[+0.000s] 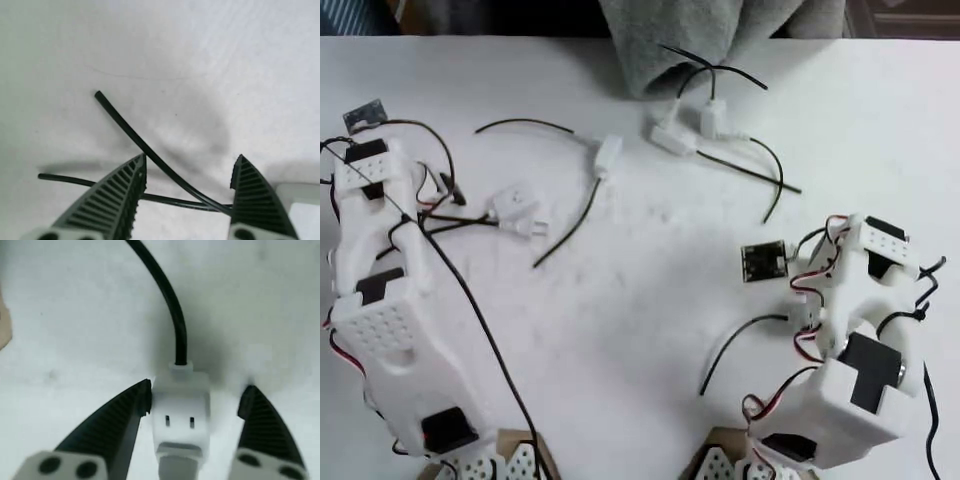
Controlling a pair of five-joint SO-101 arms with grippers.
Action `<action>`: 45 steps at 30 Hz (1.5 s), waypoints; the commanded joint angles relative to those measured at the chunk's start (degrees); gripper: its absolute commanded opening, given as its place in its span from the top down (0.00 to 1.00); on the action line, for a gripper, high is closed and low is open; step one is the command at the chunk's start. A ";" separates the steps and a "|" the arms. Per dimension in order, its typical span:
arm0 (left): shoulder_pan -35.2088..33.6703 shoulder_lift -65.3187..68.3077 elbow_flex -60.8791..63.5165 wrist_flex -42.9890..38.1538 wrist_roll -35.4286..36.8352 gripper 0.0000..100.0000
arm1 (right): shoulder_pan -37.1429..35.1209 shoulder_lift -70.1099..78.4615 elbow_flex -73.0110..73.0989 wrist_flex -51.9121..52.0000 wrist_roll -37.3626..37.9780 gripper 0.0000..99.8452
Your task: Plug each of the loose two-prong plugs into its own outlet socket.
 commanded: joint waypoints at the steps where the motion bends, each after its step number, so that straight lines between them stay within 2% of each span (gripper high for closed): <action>1: 0.22 -0.40 -0.62 -0.70 -0.44 0.73 | 1.36 1.10 -1.14 -4.53 -1.85 0.92; 3: 0.22 -0.40 -0.62 -0.70 -0.44 0.73 | 1.45 1.71 -1.23 -7.87 -5.01 0.98; 6: 0.22 -0.40 -0.62 -0.70 -0.44 0.73 | 1.45 2.33 -2.11 -10.07 -6.95 0.97; 10: 0.22 -0.40 -0.62 -0.70 -0.44 0.73 | 0.75 3.82 -8.09 -7.96 -10.73 0.97; 16: 0.22 -0.40 -0.70 -0.70 -0.44 0.73 | -3.82 10.51 -26.90 0.48 -23.30 0.97; 22: 0.13 -0.40 -0.44 -0.70 -0.44 0.73 | -8.66 24.31 -53.01 9.36 -33.58 0.97; 29: 0.31 -0.31 -0.44 -0.70 -0.44 0.73 | -13.49 43.38 -93.19 23.87 -34.73 0.97; 33: 0.31 -0.31 -0.44 -0.70 -0.44 0.73 | -17.01 53.05 -109.10 24.31 -36.48 0.97; 38: 0.31 -0.31 -0.44 -0.70 -0.44 0.73 | -21.32 60.09 -112.62 21.14 -36.66 0.97; 42: 0.31 -0.31 -0.44 -0.70 -0.44 0.73 | -21.58 62.90 -112.62 16.66 -37.19 0.96; 45: 0.31 -0.31 -0.44 -0.79 -0.44 0.73 | -20.79 63.87 -112.62 14.11 -38.77 0.86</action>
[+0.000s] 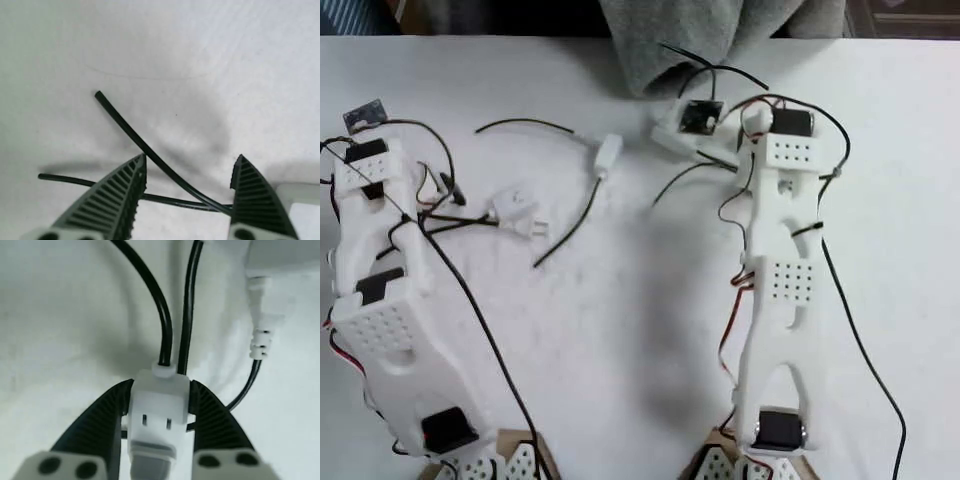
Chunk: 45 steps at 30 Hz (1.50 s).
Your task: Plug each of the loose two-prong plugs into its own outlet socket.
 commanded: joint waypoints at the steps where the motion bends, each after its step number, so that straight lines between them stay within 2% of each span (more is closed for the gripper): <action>1: 0.31 -0.31 -0.44 -0.79 -0.44 0.73 | 0.75 -0.22 -2.73 -3.65 -1.76 0.80; 4: 0.31 -0.31 -0.35 -1.67 -0.44 0.73 | 1.54 -0.40 -3.25 -3.65 -3.34 0.63; 6: 0.31 -0.31 -0.35 -1.67 -0.44 0.73 | 1.89 -0.66 -3.69 -3.65 -4.31 0.58; 16: 0.31 -0.31 -0.35 -1.58 -0.44 0.73 | 0.92 -6.55 -14.33 6.29 -4.22 0.58; 21: 0.13 -0.31 -0.35 -1.58 -0.44 0.73 | 0.48 -13.67 -14.59 6.90 -4.40 0.58; 32: 0.04 -0.31 -0.35 -1.67 -0.53 0.73 | 1.98 -31.78 -13.71 7.25 -14.77 0.58; 38: 0.04 -0.31 -0.35 -1.58 -0.88 0.73 | 6.02 -45.23 0.62 7.34 -15.74 0.58; 45: 1.80 -0.92 -0.70 -1.41 -10.99 0.73 | 11.56 -69.76 30.68 7.16 -15.74 0.58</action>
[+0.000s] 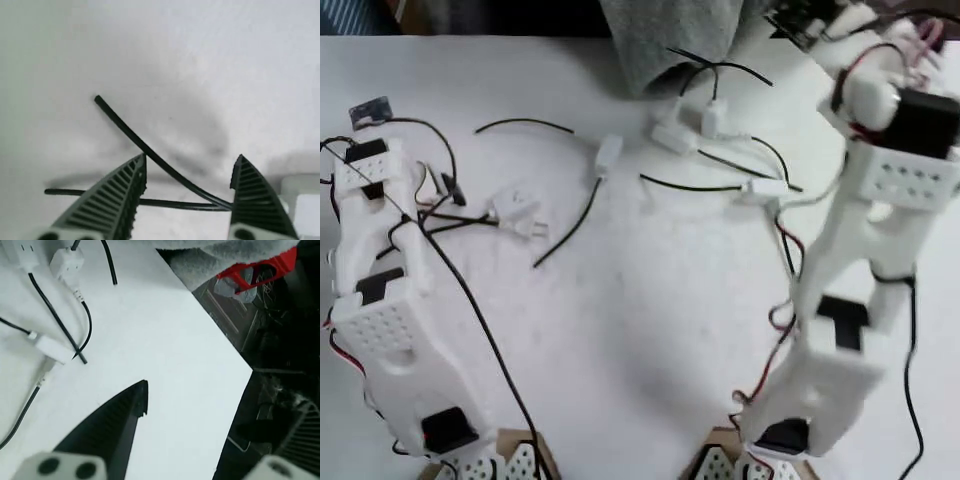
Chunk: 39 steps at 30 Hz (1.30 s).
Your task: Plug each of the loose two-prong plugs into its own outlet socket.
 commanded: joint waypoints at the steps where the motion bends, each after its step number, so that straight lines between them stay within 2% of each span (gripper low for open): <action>1: 2.24 -1.01 -0.79 -0.18 -5.19 0.73 | 3.65 -19.65 20.57 0.22 -0.35 0.58; 7: 8.22 -1.10 -6.77 3.87 -21.10 0.73 | 8.92 -39.43 49.05 -0.04 -0.44 0.58; 14: 13.23 -0.31 -24.53 14.15 -24.44 0.73 | 18.77 -56.40 74.46 -1.71 -0.09 0.58; 20: 21.76 0.31 -21.89 16.26 -37.36 0.73 | 27.03 -65.80 93.45 -12.18 0.09 0.58; 24: 22.37 4.88 -21.71 15.91 -38.24 0.73 | 30.73 -68.62 103.03 -17.54 4.66 0.58; 26: 22.11 8.40 -23.47 16.00 -41.58 0.73 | 32.48 -68.88 106.02 -18.95 6.77 0.58; 29: 21.41 14.02 -28.22 18.11 -46.77 0.73 | 36.18 -68.70 108.75 -21.05 8.09 0.58; 33: 20.44 22.29 -37.54 19.43 -48.00 0.73 | 39.87 -68.70 112.70 -25.71 11.78 0.58; 35: 20.35 26.24 -42.37 21.27 -48.18 0.76 | 41.45 -68.70 114.29 -28.18 12.57 0.58; 39: 20.88 32.66 -54.07 26.46 -48.26 0.96 | 43.21 -68.70 115.69 -31.52 12.57 0.58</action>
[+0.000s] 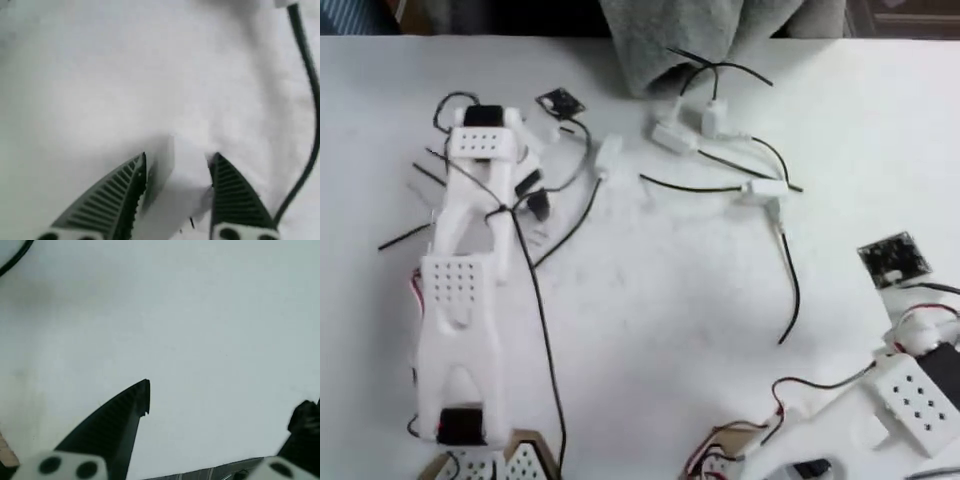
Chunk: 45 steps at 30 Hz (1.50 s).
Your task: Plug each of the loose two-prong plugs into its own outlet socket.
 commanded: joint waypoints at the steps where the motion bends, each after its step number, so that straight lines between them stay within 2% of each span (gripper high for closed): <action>1: -0.31 4.97 -11.60 2.99 -1.41 0.98 | 1.89 -1.01 0.26 -3.38 0.62 0.58; 5: -0.40 8.13 -23.30 10.02 -2.90 0.97 | 1.89 -1.01 0.26 -3.65 0.62 0.58; 11: -0.40 6.29 -35.60 10.55 2.37 0.98 | 1.45 -1.10 0.26 -3.65 0.62 0.58; 17: 2.42 -4.70 -32.53 10.73 4.31 0.98 | 1.80 -1.10 0.26 -3.65 0.62 0.58; 22: 8.75 -19.03 -13.19 10.73 9.85 0.98 | 1.80 -1.10 0.70 -3.47 0.62 0.58; 28: 20.44 -38.81 15.56 10.37 10.55 0.98 | 1.36 -1.45 4.04 -3.65 0.62 0.58; 35: 29.49 -53.23 37.98 7.38 17.41 0.98 | 1.89 -1.45 5.27 -3.65 0.62 0.58; 38: 31.69 -53.41 48.44 3.25 17.67 0.98 | 2.77 -1.45 6.33 -3.65 0.62 0.58; 45: 37.49 -53.49 72.00 -14.33 17.67 0.97 | 4.70 -1.45 7.56 -3.65 0.18 0.58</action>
